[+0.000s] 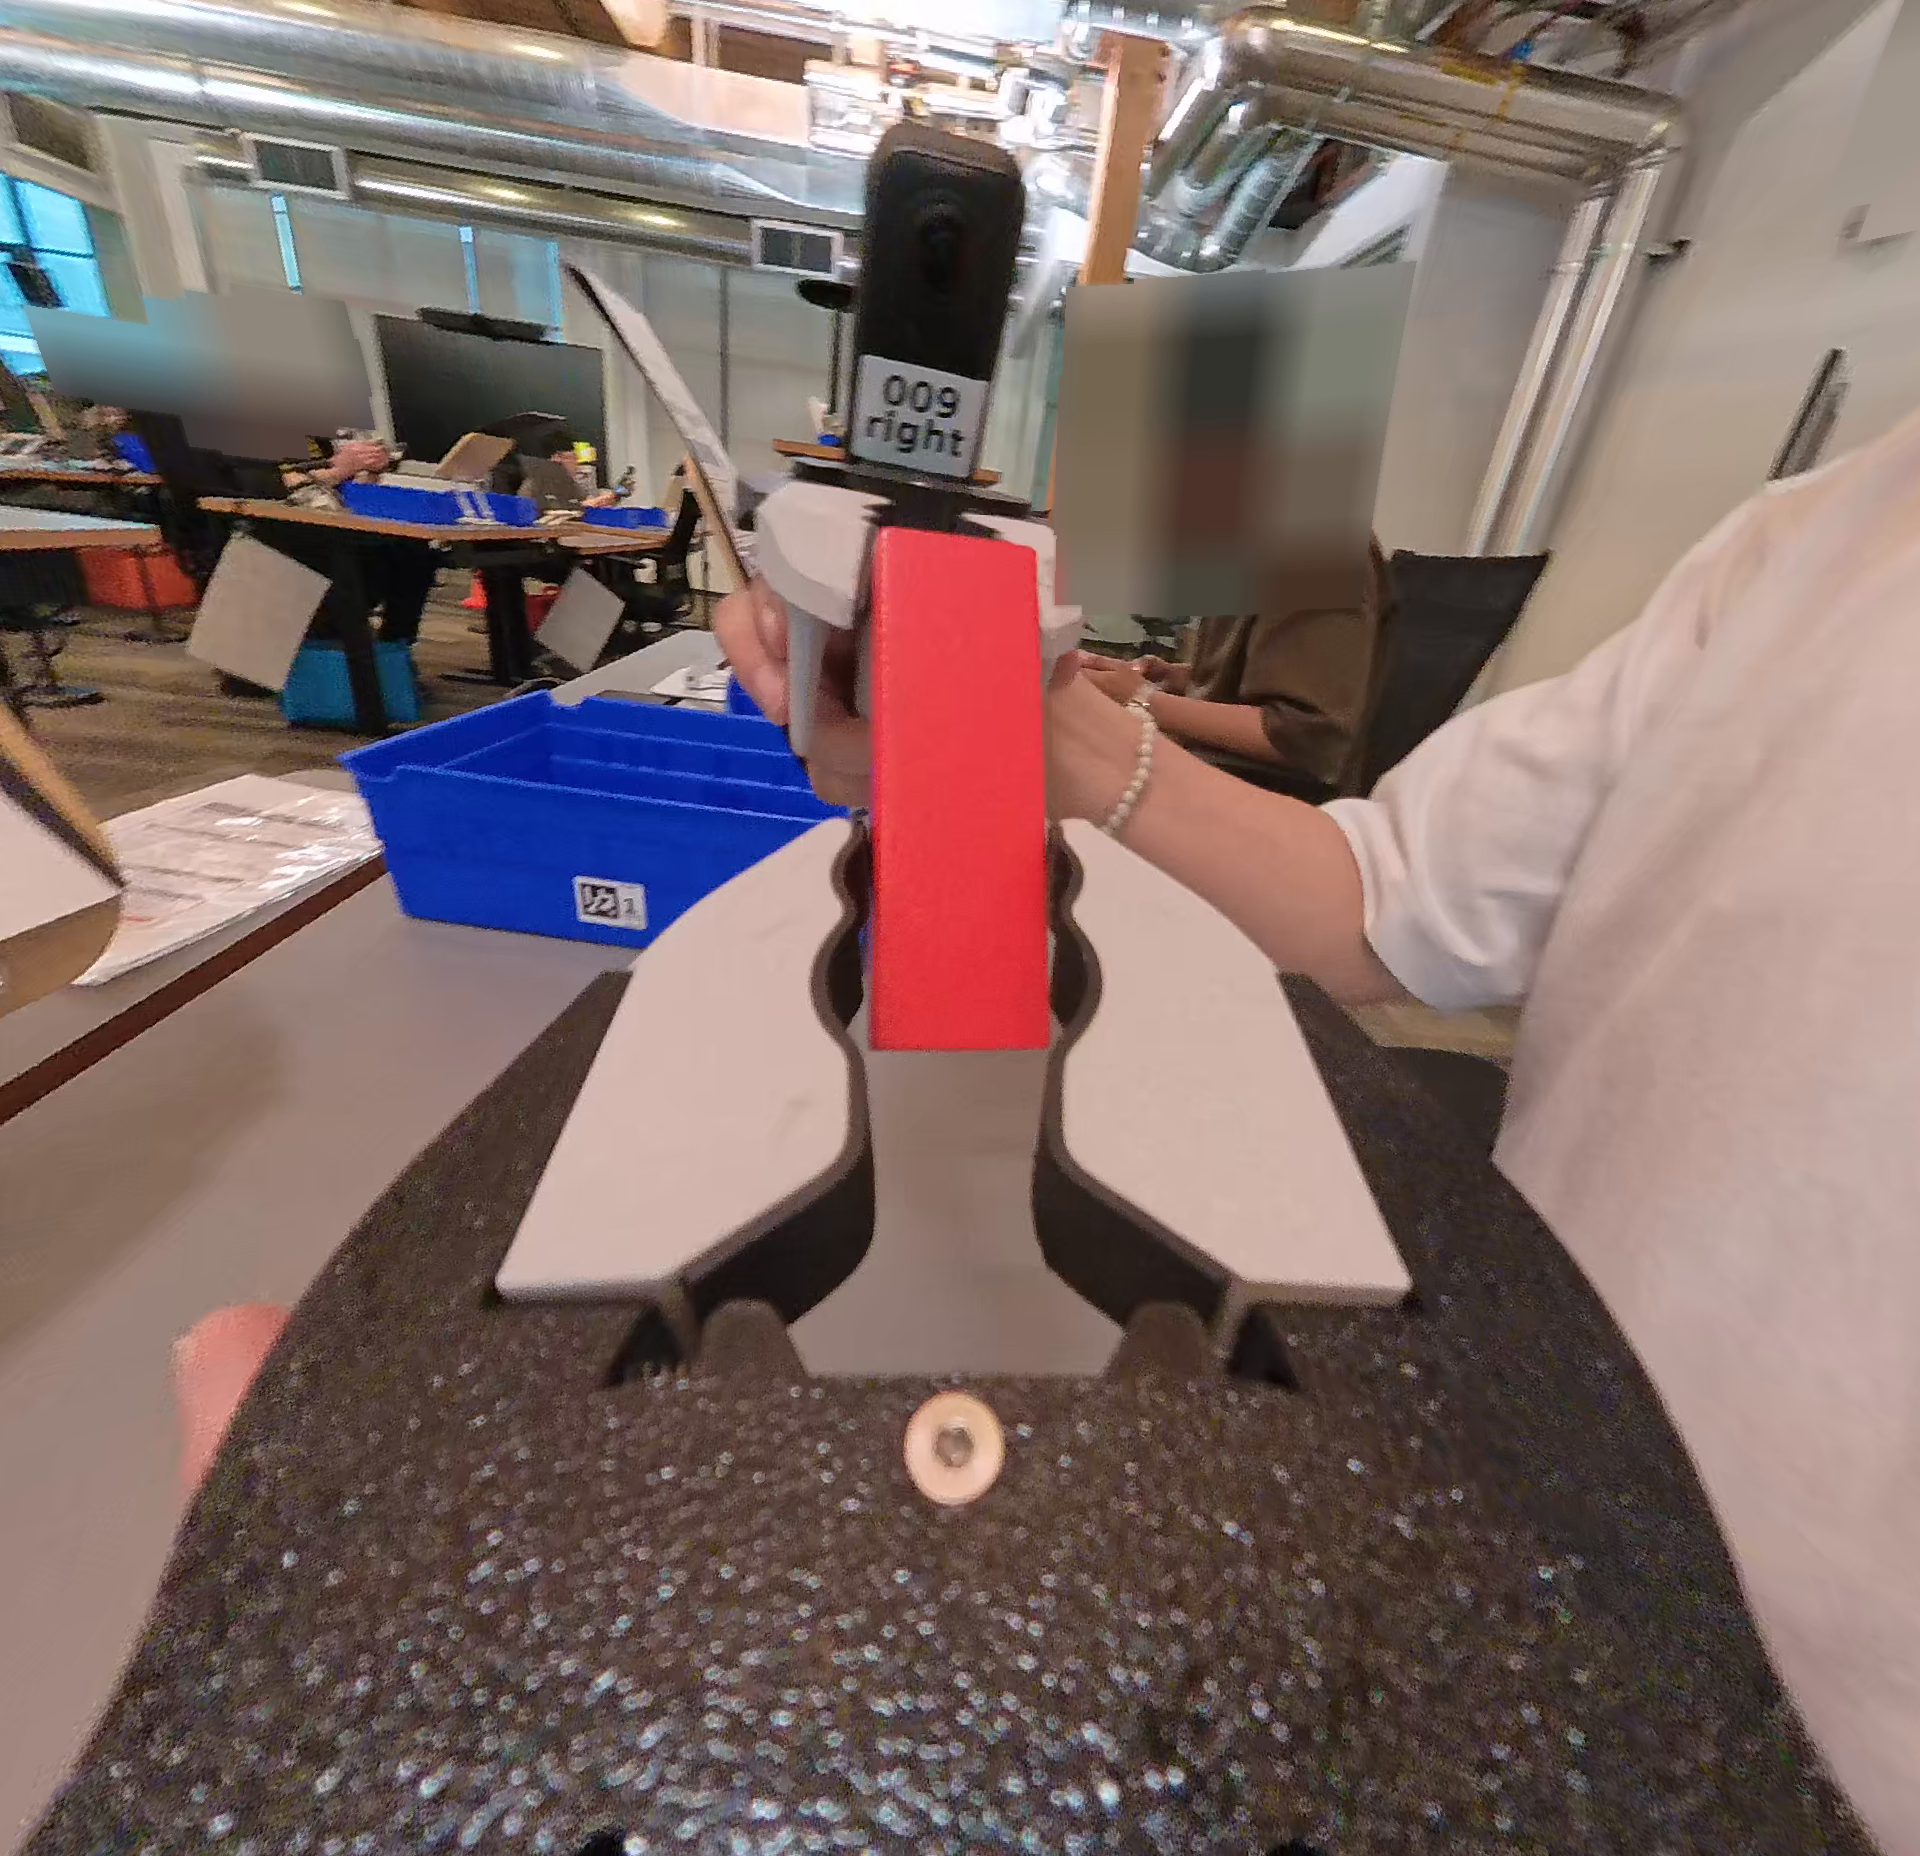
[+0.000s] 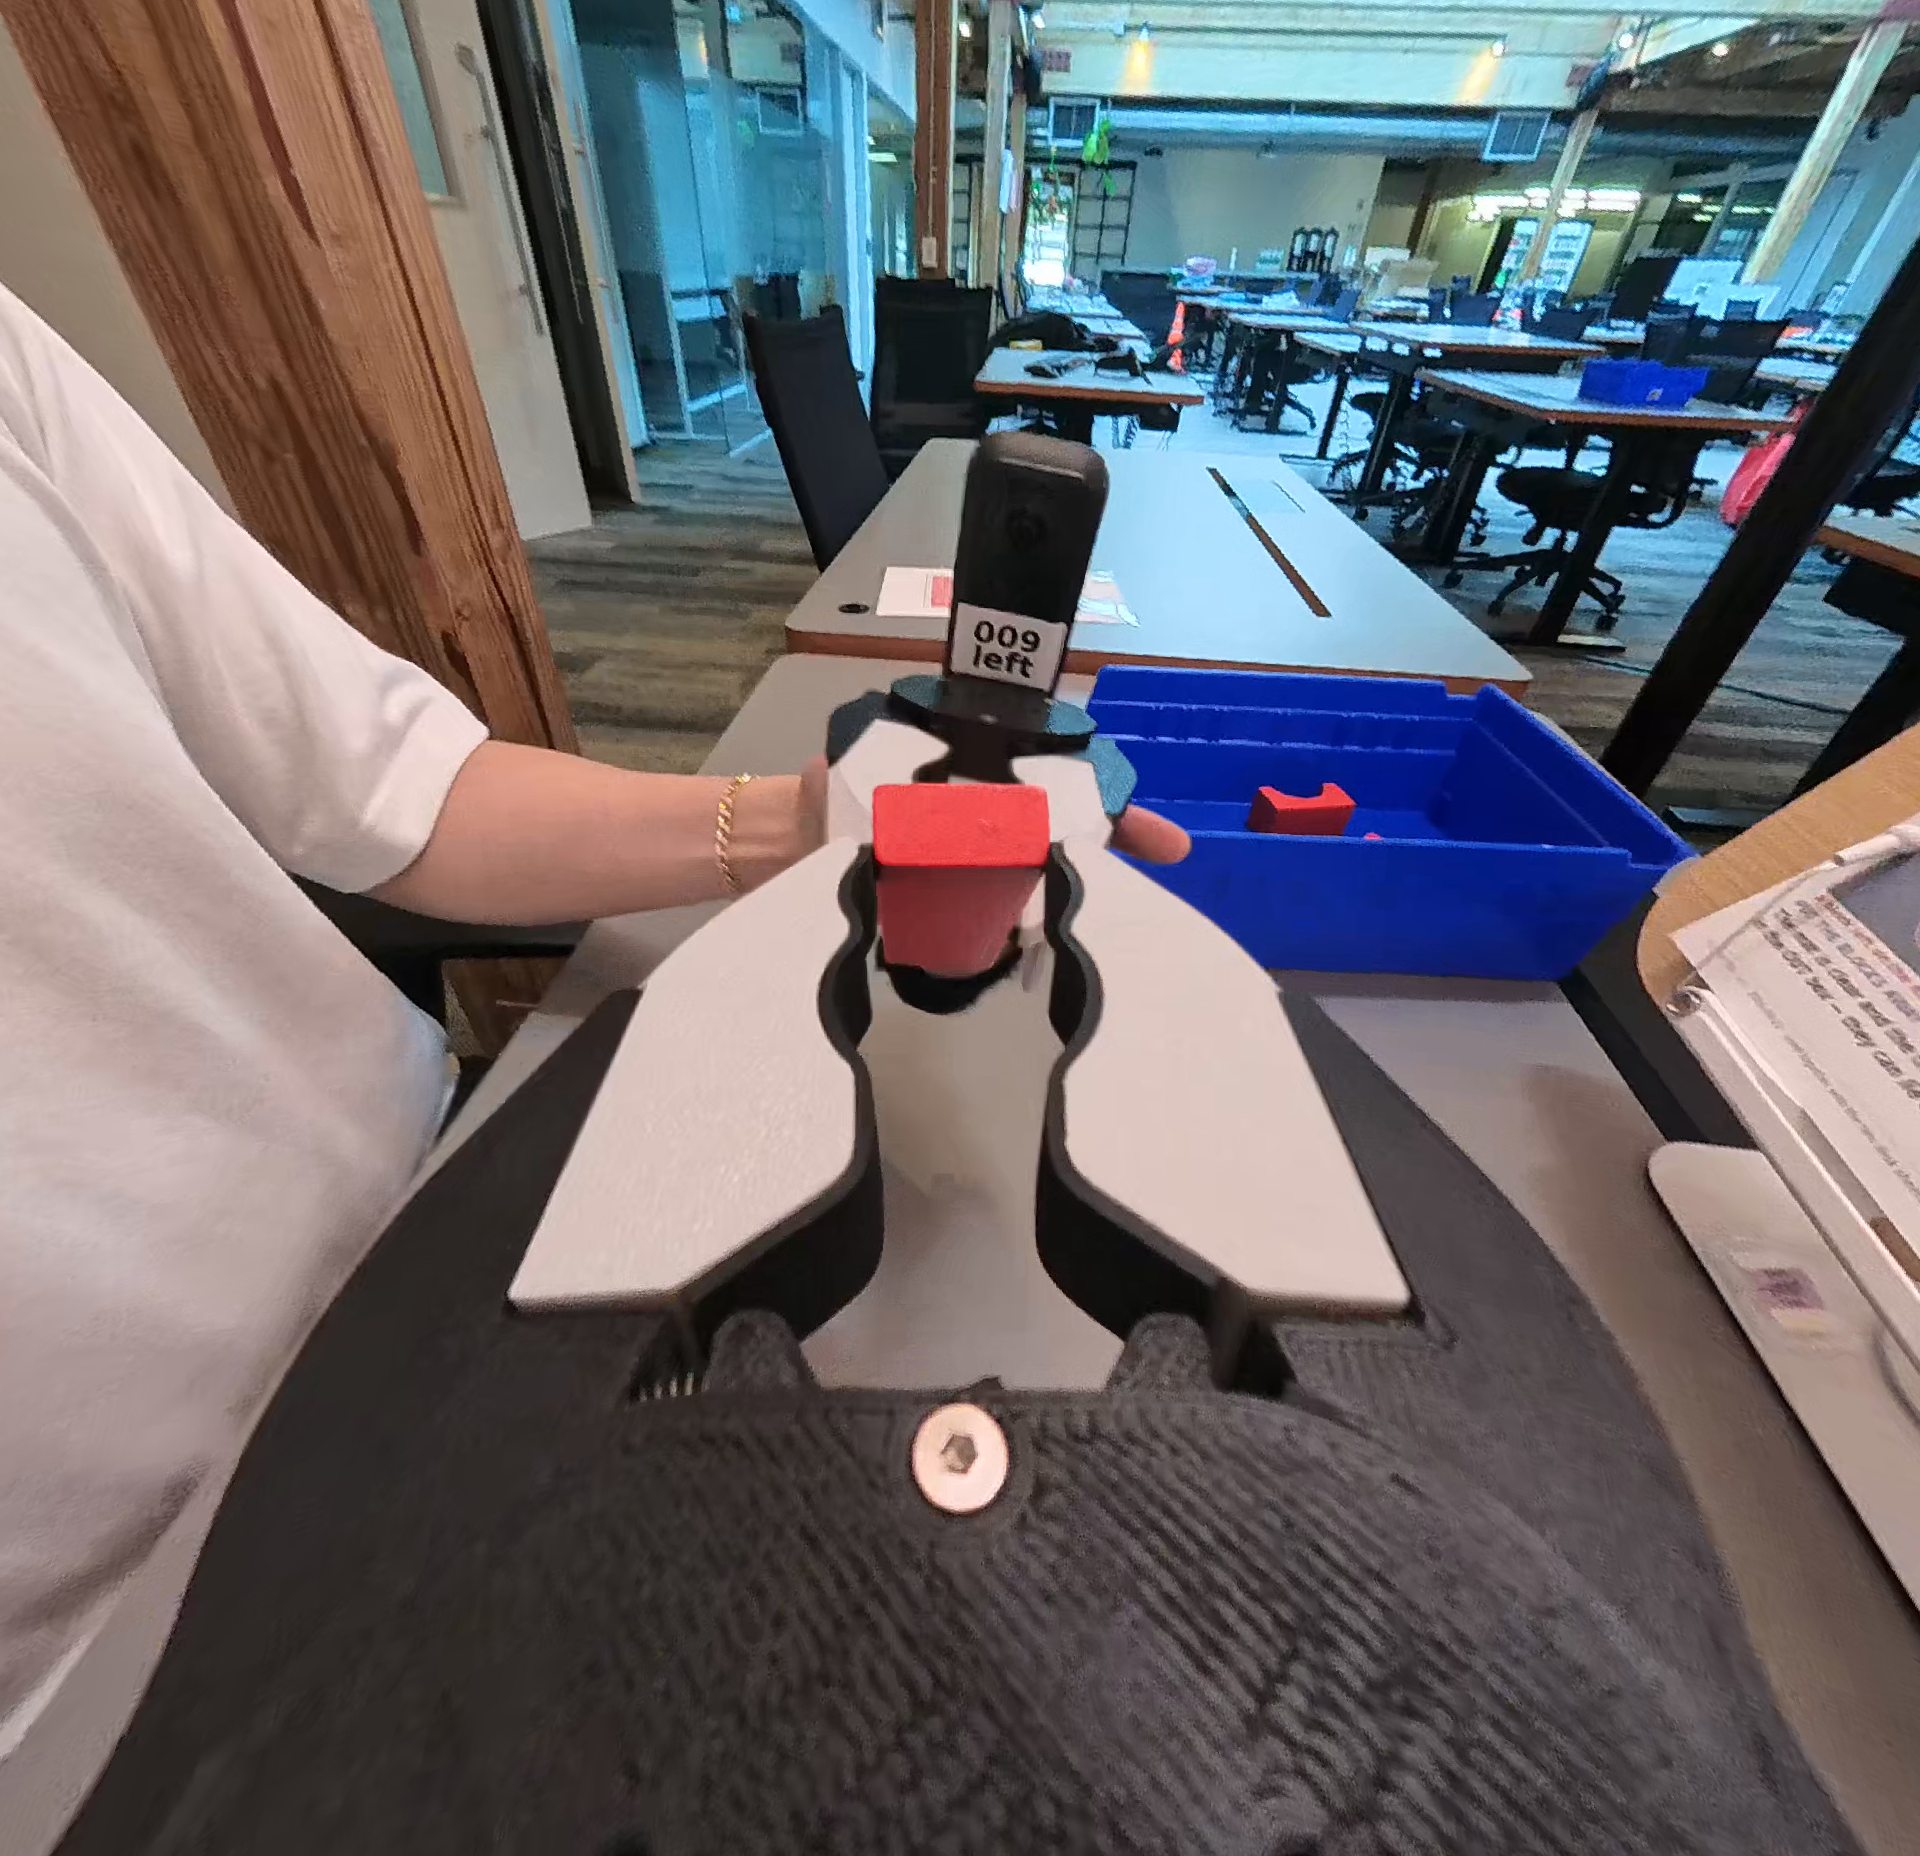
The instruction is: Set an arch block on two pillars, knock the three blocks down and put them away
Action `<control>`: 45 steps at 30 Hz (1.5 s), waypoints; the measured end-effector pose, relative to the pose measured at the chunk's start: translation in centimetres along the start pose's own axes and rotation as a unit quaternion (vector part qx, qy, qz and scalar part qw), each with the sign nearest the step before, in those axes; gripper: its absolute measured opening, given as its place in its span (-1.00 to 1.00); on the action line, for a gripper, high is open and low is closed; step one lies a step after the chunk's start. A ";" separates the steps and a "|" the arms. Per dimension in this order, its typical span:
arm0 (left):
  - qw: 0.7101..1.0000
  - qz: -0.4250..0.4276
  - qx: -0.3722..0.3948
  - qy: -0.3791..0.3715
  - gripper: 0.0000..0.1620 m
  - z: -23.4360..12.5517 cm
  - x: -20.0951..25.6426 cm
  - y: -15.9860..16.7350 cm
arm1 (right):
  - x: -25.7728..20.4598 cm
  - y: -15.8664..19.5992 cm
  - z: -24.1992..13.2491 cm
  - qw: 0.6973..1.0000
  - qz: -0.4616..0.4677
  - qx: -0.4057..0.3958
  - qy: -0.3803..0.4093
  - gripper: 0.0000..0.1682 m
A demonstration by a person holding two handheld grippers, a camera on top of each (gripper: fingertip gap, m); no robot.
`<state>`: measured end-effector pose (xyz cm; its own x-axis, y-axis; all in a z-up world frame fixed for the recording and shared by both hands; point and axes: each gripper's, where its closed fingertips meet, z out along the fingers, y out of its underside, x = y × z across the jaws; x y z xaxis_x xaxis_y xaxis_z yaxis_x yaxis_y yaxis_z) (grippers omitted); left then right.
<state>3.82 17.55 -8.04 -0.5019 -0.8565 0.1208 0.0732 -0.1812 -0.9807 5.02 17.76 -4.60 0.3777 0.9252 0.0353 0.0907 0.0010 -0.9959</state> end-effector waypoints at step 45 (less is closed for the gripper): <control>0.979 -0.067 -0.136 -0.135 0.05 -0.8 -1.6 8.5 | 8.6 17.6 -7.5 0.965 0.021 -0.262 0.020 -0.63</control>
<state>4.51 17.76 -16.70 -0.2426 -0.9371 0.2510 -0.2290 -0.1961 -0.9535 16.79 22.91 -21.21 0.4258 0.9048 0.0102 0.5241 -0.2375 -0.8179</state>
